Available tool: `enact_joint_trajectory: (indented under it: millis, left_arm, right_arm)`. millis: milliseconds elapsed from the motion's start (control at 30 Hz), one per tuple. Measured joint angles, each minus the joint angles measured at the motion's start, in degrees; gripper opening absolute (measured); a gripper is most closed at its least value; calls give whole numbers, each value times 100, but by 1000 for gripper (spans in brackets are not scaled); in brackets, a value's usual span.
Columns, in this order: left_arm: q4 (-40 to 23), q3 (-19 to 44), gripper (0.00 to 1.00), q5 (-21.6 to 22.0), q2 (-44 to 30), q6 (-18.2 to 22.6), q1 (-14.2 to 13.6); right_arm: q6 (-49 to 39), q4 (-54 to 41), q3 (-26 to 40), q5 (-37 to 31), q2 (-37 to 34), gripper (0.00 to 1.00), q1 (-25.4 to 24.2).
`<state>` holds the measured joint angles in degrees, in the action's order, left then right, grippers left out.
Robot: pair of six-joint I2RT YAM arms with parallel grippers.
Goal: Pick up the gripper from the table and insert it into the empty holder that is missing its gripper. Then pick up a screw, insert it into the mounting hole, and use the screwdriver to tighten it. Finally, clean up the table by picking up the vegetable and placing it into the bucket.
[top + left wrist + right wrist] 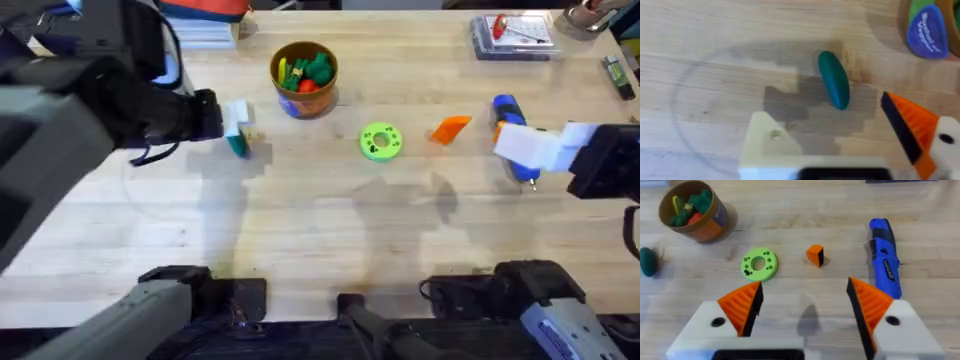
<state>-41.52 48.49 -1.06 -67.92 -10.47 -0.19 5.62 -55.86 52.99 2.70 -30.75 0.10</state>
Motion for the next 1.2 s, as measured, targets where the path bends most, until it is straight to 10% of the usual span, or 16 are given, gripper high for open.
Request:
enact_joint_trajectory:
  millis: [233,300,333,533,933,1200]
  left_arm:
    - [208,0,51,-386,-633,-184,0]
    - [204,0,5,-424,-583,-169,0]
    - [186,0,36,-436,-539,-133,0]
    - [-52,0,941,-541,263,-13,0]
    - [35,2,985,-2878,2495,1082,-4]
    - [-98,16,985,-3353,3016,1138,-4]
  right_arm:
    - [1,2,0,0,1,994,0]
    - [1,2,0,0,-1,994,0]
    - [1,3,0,0,1,994,0]
    - [-1,2,0,0,1,994,0]
    - [1,2,0,0,1,994,0]
    - [-1,2,0,0,1,994,0]
